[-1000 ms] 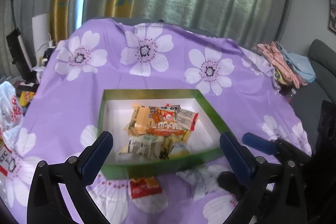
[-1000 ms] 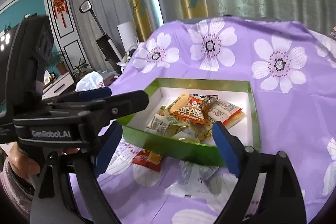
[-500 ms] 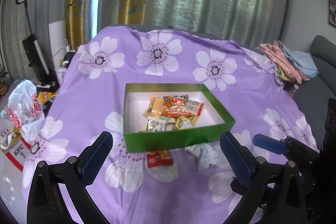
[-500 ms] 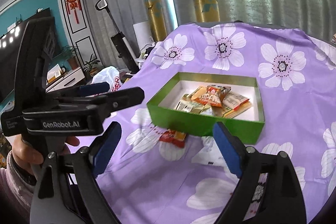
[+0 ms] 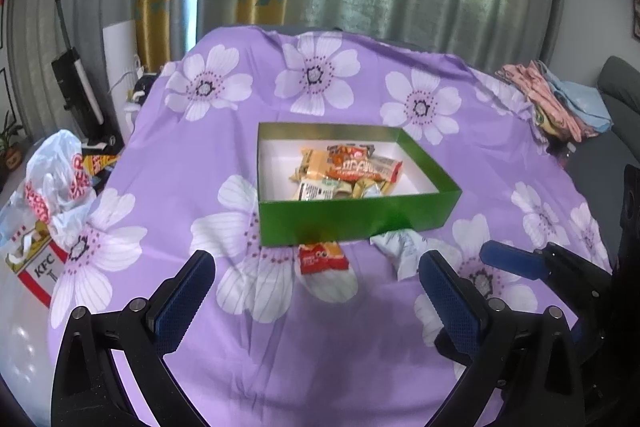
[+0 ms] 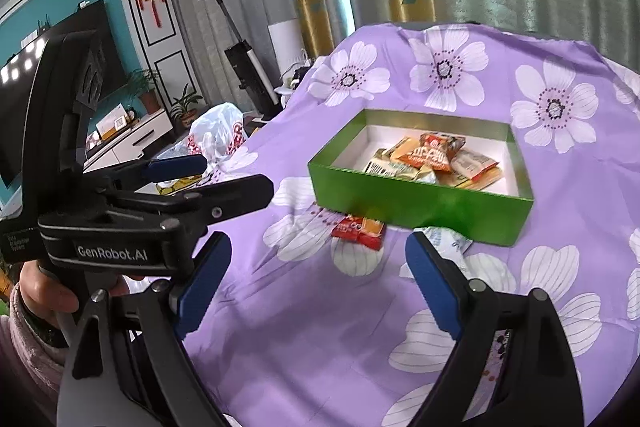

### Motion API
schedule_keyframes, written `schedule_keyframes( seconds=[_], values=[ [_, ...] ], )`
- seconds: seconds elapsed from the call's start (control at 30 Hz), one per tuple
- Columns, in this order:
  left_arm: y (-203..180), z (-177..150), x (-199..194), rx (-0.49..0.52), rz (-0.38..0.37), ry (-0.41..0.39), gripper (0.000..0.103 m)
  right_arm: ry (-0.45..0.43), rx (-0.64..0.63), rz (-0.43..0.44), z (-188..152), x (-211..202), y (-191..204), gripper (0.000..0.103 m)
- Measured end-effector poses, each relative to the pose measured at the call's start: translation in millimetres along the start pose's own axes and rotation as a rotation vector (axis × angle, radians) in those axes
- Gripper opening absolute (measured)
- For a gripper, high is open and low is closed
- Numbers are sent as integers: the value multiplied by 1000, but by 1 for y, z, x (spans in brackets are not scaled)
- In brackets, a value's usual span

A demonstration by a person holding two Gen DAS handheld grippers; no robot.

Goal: Organize snacks
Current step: 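Move the right tool toward the red snack bag beside the box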

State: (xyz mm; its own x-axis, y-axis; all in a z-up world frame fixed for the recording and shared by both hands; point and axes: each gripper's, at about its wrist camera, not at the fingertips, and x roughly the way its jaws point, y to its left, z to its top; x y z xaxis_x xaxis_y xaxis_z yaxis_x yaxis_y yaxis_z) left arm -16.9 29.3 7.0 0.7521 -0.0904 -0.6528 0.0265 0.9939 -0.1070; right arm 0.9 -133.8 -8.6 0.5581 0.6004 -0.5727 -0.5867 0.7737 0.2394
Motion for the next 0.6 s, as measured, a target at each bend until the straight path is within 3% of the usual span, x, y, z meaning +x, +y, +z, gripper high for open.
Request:
schedule_keyframes(
  seconds=[0.37,0.6],
  values=[
    [11,-10,18,-26,-26,45,101,60,-5,27,-5,23,7,89],
    [45,-25,46,-147,-93,120,101,130,8,58,-13,51,6,89]
  ],
)
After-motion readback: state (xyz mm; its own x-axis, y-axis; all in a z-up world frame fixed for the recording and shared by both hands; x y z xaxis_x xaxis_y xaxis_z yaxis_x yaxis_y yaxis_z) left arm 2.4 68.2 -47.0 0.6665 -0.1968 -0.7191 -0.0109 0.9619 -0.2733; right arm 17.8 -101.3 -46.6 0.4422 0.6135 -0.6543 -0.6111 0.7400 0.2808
